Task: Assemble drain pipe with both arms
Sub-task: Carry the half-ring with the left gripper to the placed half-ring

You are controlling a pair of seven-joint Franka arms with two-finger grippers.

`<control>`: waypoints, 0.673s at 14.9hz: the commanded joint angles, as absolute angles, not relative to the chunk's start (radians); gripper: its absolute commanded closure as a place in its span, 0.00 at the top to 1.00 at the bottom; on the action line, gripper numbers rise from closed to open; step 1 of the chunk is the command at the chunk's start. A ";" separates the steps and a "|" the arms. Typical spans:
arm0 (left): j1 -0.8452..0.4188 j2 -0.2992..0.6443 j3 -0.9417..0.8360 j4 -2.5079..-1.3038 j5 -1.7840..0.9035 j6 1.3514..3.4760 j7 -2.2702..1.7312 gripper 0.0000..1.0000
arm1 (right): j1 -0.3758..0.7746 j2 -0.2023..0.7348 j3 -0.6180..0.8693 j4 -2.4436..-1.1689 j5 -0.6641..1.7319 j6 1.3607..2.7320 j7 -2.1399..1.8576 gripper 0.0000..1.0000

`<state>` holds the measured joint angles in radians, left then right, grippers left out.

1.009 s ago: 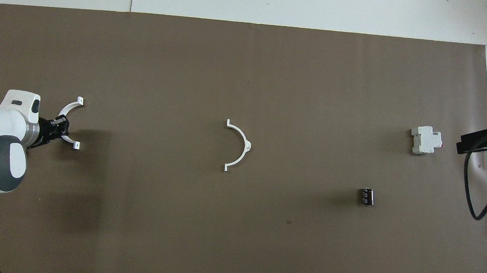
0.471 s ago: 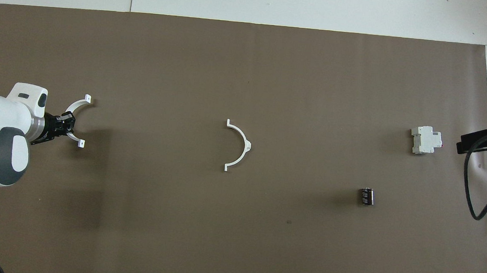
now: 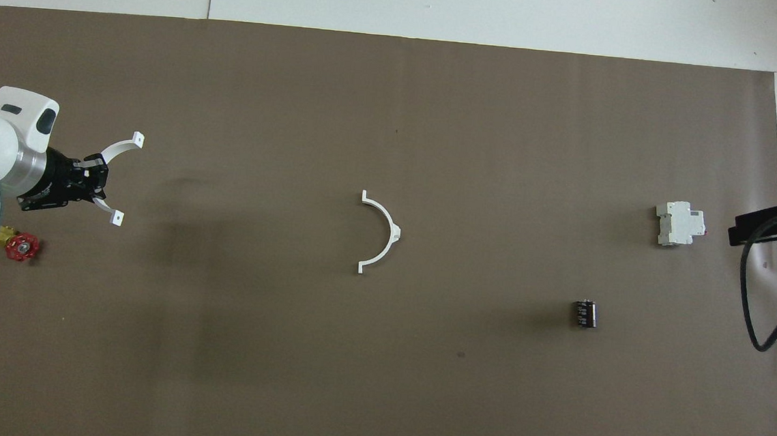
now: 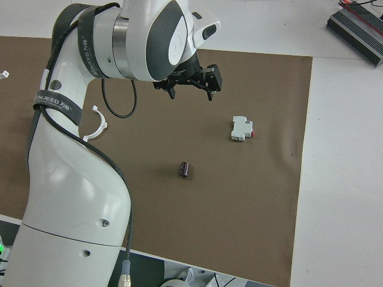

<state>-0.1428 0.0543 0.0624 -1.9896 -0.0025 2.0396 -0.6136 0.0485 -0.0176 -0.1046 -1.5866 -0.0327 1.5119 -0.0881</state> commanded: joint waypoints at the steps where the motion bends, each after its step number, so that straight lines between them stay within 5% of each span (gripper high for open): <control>1: -0.268 0.064 0.071 -1.973 0.054 2.013 -0.791 0.00 | 0.048 -0.023 -0.103 -1.586 -0.041 1.499 -0.098 1.00; 10: -0.442 0.071 0.063 -1.976 0.049 2.152 -1.067 0.00 | 0.048 -0.021 -0.103 -1.586 -0.041 1.499 -0.098 1.00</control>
<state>-0.3886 0.0612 0.0497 -1.9805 0.0313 2.1128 -0.9912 0.0485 -0.0176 -0.1046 -1.5866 -0.0327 1.5119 -0.0881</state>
